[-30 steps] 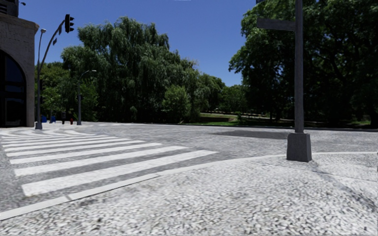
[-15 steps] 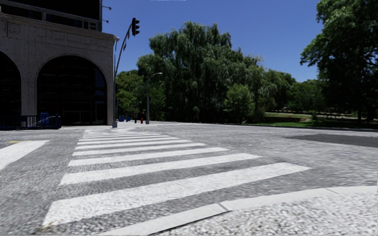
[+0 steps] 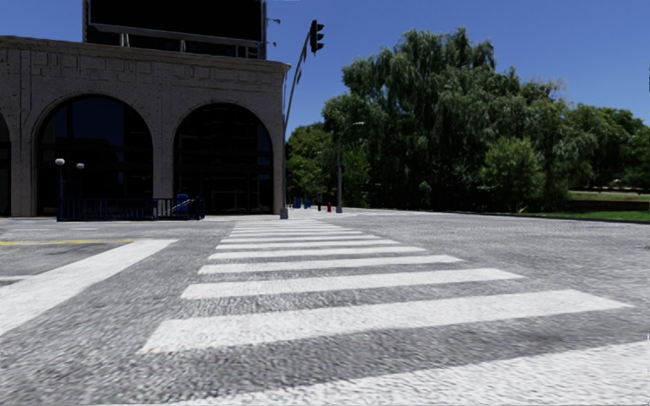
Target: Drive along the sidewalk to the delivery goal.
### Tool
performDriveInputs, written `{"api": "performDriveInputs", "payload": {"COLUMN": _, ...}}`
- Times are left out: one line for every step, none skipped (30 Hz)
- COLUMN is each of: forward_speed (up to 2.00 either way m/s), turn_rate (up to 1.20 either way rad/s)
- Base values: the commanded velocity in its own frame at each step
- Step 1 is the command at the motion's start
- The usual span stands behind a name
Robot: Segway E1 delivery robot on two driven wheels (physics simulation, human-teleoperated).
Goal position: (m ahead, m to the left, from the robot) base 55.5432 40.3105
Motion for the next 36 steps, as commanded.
{"api": "performDriveInputs", "payload": {"forward_speed": 1.4, "turn_rate": 0.53}}
{"api": "performDriveInputs", "payload": {"forward_speed": 1.36, "turn_rate": 0.52}}
{"api": "performDriveInputs", "payload": {"forward_speed": 1.34, "turn_rate": 0.49}}
{"api": "performDriveInputs", "payload": {"forward_speed": 1.34, "turn_rate": 0.4}}
{"api": "performDriveInputs", "payload": {"forward_speed": 1.33, "turn_rate": 0.0}}
{"api": "performDriveInputs", "payload": {"forward_speed": 1.33, "turn_rate": 0.0}}
{"api": "performDriveInputs", "payload": {"forward_speed": 1.33, "turn_rate": 0.0}}
{"api": "performDriveInputs", "payload": {"forward_speed": 1.32, "turn_rate": 0.0}}
{"api": "performDriveInputs", "payload": {"forward_speed": 1.32, "turn_rate": 0.0}}
{"api": "performDriveInputs", "payload": {"forward_speed": 1.32, "turn_rate": 0.0}}
{"api": "performDriveInputs", "payload": {"forward_speed": 1.32, "turn_rate": 0.0}}
{"api": "performDriveInputs", "payload": {"forward_speed": 1.32, "turn_rate": 0.0}}
{"api": "performDriveInputs", "payload": {"forward_speed": 1.32, "turn_rate": 0.0}}
{"api": "performDriveInputs", "payload": {"forward_speed": 1.31, "turn_rate": 0.0}}
{"api": "performDriveInputs", "payload": {"forward_speed": 1.31, "turn_rate": 0.0}}
{"api": "performDriveInputs", "payload": {"forward_speed": 1.31, "turn_rate": 0.0}}
{"api": "performDriveInputs", "payload": {"forward_speed": 1.31, "turn_rate": 0.0}}
{"api": "performDriveInputs", "payload": {"forward_speed": 1.31, "turn_rate": 0.0}}
{"api": "performDriveInputs", "payload": {"forward_speed": 1.31, "turn_rate": 0.0}}
{"api": "performDriveInputs", "payload": {"forward_speed": 1.31, "turn_rate": 0.0}}
{"api": "performDriveInputs", "payload": {"forward_speed": 1.31, "turn_rate": 0.0}}
{"api": "performDriveInputs", "payload": {"forward_speed": 1.31, "turn_rate": 0.0}}
{"api": "performDriveInputs", "payload": {"forward_speed": 1.31, "turn_rate": 0.0}}
{"api": "performDriveInputs", "payload": {"forward_speed": 1.31, "turn_rate": 0.0}}
{"api": "performDriveInputs", "payload": {"forward_speed": 1.31, "turn_rate": 0.0}}
{"api": "performDriveInputs", "payload": {"forward_speed": 1.31, "turn_rate": 0.0}}
{"api": "performDriveInputs", "payload": {"forward_speed": 1.31, "turn_rate": 0.0}}
{"api": "performDriveInputs", "payload": {"forward_speed": 1.31, "turn_rate": 0.0}}
{"api": "performDriveInputs", "payload": {"forward_speed": 1.31, "turn_rate": 0.0}}
{"api": "performDriveInputs", "payload": {"forward_speed": 1.31, "turn_rate": 0.0}}
{"api": "performDriveInputs", "payload": {"forward_speed": 1.31, "turn_rate": 0.0}}
{"api": "performDriveInputs", "payload": {"forward_speed": 1.31, "turn_rate": 0.0}}
{"api": "performDriveInputs", "payload": {"forward_speed": 1.31, "turn_rate": 0.0}}
{"api": "performDriveInputs", "payload": {"forward_speed": 1.31, "turn_rate": 0.0}}
{"api": "performDriveInputs", "payload": {"forward_speed": 1.31, "turn_rate": 0.0}}
{"api": "performDriveInputs", "payload": {"forward_speed": 1.31, "turn_rate": 0.0}}
